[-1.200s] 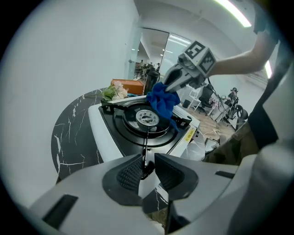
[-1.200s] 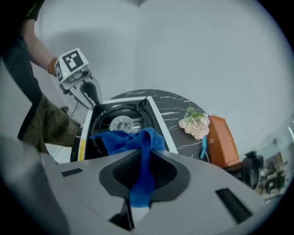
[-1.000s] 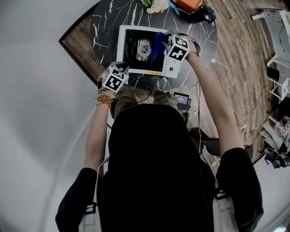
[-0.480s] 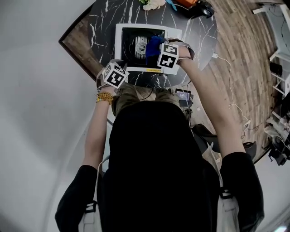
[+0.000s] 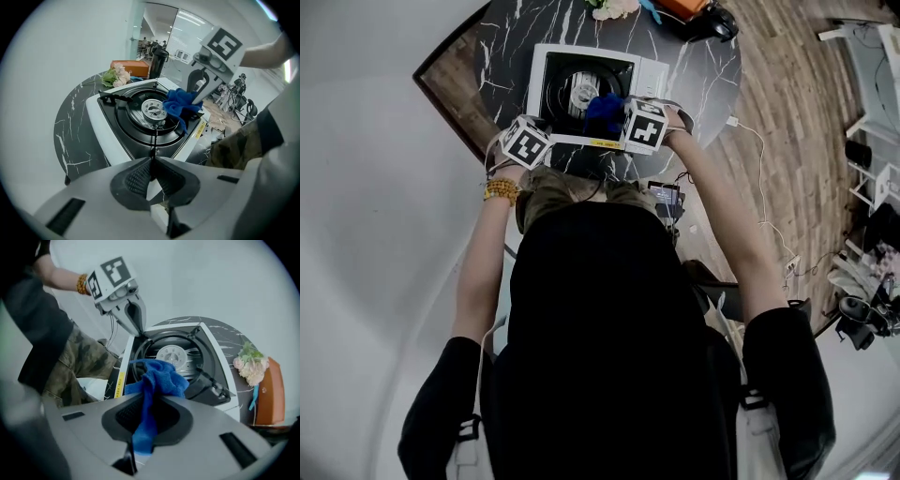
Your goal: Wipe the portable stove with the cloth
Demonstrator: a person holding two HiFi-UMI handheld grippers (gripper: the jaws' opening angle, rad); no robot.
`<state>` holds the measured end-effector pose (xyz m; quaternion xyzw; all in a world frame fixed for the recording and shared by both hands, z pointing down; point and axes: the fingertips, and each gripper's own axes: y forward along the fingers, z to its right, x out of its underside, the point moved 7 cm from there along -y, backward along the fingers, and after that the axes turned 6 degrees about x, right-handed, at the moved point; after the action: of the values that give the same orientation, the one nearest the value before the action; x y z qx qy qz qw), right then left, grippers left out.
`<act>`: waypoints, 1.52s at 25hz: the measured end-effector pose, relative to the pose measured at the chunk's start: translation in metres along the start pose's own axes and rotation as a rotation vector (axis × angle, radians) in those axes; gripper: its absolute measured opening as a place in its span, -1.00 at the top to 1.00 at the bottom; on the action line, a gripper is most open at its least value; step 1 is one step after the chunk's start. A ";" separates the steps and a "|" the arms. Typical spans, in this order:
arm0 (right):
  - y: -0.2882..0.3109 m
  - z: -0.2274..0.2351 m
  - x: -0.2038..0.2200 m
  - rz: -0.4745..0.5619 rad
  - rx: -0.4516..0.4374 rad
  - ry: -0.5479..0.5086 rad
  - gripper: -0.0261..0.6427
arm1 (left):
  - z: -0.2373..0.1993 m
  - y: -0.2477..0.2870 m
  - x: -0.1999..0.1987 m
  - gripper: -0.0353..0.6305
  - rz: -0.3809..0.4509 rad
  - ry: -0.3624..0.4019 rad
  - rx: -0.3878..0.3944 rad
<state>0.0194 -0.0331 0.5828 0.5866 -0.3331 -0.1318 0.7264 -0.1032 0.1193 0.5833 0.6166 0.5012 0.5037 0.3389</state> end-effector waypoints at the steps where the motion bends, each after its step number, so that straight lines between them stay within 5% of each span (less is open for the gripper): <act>1: -0.008 0.012 0.004 0.024 -0.001 0.041 0.82 | 0.001 0.000 -0.002 0.82 -0.002 -0.004 0.008; 3: -0.031 0.047 0.018 0.030 0.111 0.084 0.82 | 0.003 0.002 -0.005 0.82 -0.007 -0.009 0.025; 7: -0.043 0.120 0.038 -0.130 0.318 -0.038 0.82 | 0.001 0.000 -0.004 0.82 0.010 -0.021 0.012; 16: -0.021 0.110 0.028 -0.146 0.284 -0.079 0.83 | 0.002 0.002 -0.010 0.82 -0.075 -0.030 0.006; 29: -0.003 -0.046 0.035 -0.017 0.138 -0.142 0.83 | 0.002 0.002 -0.012 0.81 -0.124 -0.076 -0.001; 34: -0.016 -0.022 0.057 0.137 -0.159 0.090 0.83 | 0.003 0.006 -0.014 0.81 -0.095 -0.086 0.024; 36: -0.034 0.020 0.065 0.163 -0.103 0.114 0.82 | 0.003 0.007 -0.015 0.81 -0.089 -0.084 0.020; 38: -0.051 0.074 0.070 0.144 0.102 0.110 0.82 | 0.002 0.004 -0.015 0.81 -0.109 -0.079 0.005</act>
<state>0.0346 -0.1445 0.5641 0.6036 -0.3402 -0.0297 0.7204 -0.0996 0.1044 0.5821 0.6084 0.5216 0.4588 0.3838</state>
